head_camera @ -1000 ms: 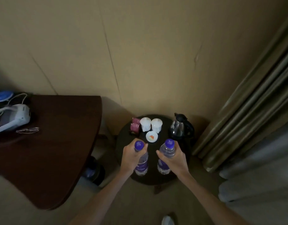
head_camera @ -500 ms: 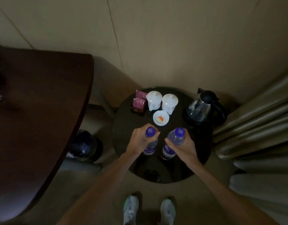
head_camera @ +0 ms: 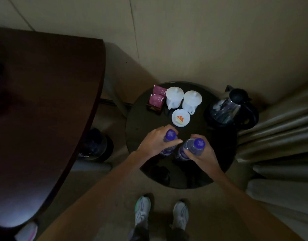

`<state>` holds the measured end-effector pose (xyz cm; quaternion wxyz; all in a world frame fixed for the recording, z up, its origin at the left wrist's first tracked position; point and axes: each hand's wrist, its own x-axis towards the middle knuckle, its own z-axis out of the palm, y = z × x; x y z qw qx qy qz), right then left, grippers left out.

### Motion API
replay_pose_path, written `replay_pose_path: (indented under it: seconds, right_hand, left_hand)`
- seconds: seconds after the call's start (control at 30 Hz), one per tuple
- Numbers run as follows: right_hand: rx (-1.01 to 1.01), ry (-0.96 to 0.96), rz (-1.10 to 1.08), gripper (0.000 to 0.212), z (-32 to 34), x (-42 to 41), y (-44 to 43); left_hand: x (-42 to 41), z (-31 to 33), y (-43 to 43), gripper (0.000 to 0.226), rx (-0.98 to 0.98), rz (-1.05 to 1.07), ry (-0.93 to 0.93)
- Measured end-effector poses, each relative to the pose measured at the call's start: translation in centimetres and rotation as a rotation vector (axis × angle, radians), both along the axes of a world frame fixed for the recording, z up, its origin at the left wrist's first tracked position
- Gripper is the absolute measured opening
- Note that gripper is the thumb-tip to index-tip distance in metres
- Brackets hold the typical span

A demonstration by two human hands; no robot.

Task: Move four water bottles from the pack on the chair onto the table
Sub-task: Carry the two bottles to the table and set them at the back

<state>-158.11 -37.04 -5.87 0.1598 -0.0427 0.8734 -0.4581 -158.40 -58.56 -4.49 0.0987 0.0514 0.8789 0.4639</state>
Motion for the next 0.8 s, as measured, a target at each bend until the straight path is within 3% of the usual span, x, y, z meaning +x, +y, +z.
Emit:
replay_pose_path:
  seconds: [0.1, 0.3, 0.4, 0.53, 0.8]
  right_hand:
    - [0.055, 0.056, 0.018, 0.069, -0.5, 0.1, 1.0]
    - [-0.046, -0.165, -0.003, 0.102, 0.2, 0.2, 1.6]
    - [-0.008, -0.124, 0.008, 0.092, 0.9, 0.7, 1.8]
    - [0.030, -0.002, -0.020, 0.063, 1.8, 0.9, 1.7]
    - [0.023, -0.076, 0.133, 0.069, 2.7, 0.0, 1.8]
  left_hand:
    - [-0.1, 0.8, -0.9, 0.052, -0.054, -0.119, -0.137]
    - [-0.6, 1.7, -2.2, 0.056, -0.028, -0.290, -0.258]
    - [-1.0, 1.3, -2.6, 0.067, -0.044, -0.329, -0.277]
    - [-1.2, 0.7, -2.5, 0.061, -0.076, -0.268, -0.244]
    - [-0.6, 0.2, -1.8, 0.064, -0.127, -0.124, -0.180]
